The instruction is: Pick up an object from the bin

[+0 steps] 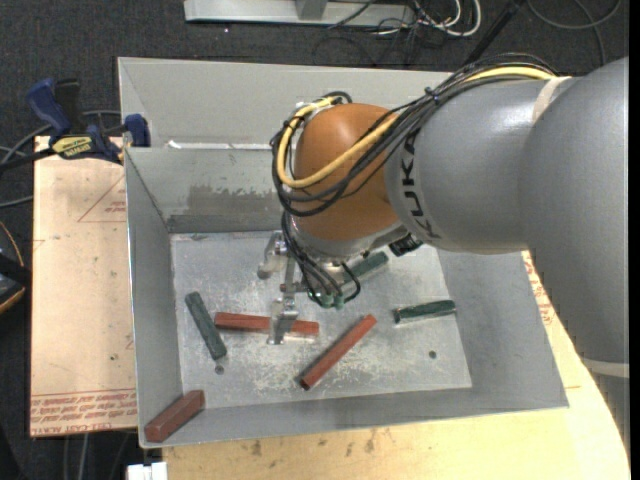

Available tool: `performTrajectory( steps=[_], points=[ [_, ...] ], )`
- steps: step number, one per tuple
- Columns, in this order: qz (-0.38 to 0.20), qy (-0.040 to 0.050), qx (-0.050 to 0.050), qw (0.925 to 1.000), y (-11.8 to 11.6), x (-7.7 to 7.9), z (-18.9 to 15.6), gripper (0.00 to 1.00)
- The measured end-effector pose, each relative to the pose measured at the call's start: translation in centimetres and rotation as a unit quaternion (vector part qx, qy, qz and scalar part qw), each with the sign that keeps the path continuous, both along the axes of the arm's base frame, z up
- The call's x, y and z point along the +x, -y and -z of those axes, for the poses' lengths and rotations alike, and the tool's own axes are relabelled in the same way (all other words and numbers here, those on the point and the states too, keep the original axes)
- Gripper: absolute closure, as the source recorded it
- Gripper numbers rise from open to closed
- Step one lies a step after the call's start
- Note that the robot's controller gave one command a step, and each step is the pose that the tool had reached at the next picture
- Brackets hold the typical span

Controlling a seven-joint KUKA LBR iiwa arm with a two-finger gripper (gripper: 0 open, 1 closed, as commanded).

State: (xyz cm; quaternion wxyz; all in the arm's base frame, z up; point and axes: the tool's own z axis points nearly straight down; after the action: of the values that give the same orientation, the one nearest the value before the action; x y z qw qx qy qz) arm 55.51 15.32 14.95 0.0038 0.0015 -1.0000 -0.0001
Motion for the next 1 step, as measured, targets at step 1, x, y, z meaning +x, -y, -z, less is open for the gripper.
performTrajectory(
  steps=[1],
  points=[
    [0.001, 0.0037, 0.001, 1.0000, 0.05, 0.20, -0.40, 0.00]
  ],
)
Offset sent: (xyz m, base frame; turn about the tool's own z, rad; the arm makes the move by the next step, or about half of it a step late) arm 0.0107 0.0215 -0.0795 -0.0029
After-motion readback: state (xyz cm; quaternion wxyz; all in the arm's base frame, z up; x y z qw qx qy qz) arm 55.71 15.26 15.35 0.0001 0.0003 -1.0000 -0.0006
